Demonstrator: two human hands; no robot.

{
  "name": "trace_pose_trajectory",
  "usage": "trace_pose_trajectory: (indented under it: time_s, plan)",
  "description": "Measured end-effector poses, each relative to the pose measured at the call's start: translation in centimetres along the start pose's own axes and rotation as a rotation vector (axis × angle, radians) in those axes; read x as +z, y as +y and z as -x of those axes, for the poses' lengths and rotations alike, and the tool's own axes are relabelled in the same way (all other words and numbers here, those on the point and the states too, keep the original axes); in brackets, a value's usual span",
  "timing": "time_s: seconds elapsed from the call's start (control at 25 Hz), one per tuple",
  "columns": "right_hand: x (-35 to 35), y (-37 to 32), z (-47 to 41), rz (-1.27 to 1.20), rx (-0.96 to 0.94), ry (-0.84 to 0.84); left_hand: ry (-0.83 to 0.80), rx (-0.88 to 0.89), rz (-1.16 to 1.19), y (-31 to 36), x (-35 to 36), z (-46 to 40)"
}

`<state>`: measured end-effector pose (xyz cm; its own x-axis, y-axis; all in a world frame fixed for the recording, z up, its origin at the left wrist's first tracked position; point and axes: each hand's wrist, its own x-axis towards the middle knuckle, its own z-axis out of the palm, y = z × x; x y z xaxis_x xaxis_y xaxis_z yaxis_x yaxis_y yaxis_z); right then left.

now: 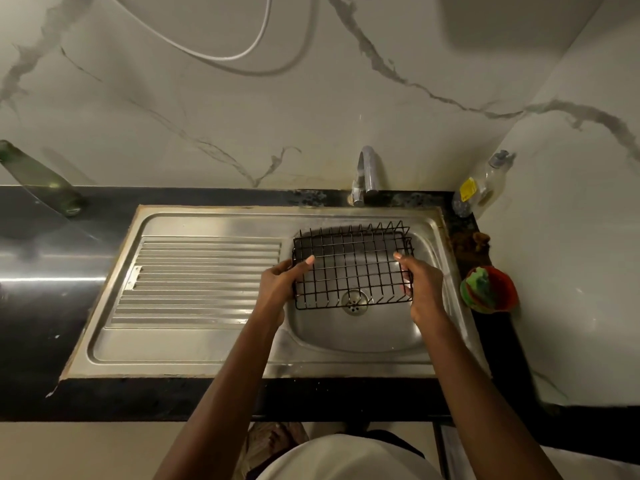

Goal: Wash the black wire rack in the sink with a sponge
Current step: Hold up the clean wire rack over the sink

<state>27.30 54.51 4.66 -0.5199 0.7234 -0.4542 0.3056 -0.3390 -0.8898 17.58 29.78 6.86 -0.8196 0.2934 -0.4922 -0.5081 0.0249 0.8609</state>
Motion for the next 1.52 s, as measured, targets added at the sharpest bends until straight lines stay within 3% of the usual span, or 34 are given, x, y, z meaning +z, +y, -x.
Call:
trace_pose_trajectory:
  time_s: [0.16,0.48,0.64,0.8,1.16,1.52]
  plan:
    - [-0.1,0.5,0.4,-0.001,0.014,0.0,0.029,-0.021,-0.003,-0.8,-0.3,0.1]
    - [0.9,-0.4,1.4,0.065,-0.189,0.002,0.048,0.065,0.023,0.0,-0.7,0.0]
    - [1.3,-0.2,1.0,0.1,-0.152,-0.006,0.06,0.044,0.022,0.1,-0.2,0.1]
    - [1.5,-0.8,1.2,0.161,-0.279,-0.031,0.062,0.079,0.031,-0.1,-0.8,-0.1]
    - [4.0,0.8,0.4,0.199,-0.236,-0.109,0.201,0.033,0.037,-2.0,-3.4,-0.1]
    - [14.0,-0.9,0.1,0.335,-0.217,-0.437,0.42,-0.079,0.177,-3.5,-10.1,1.2]
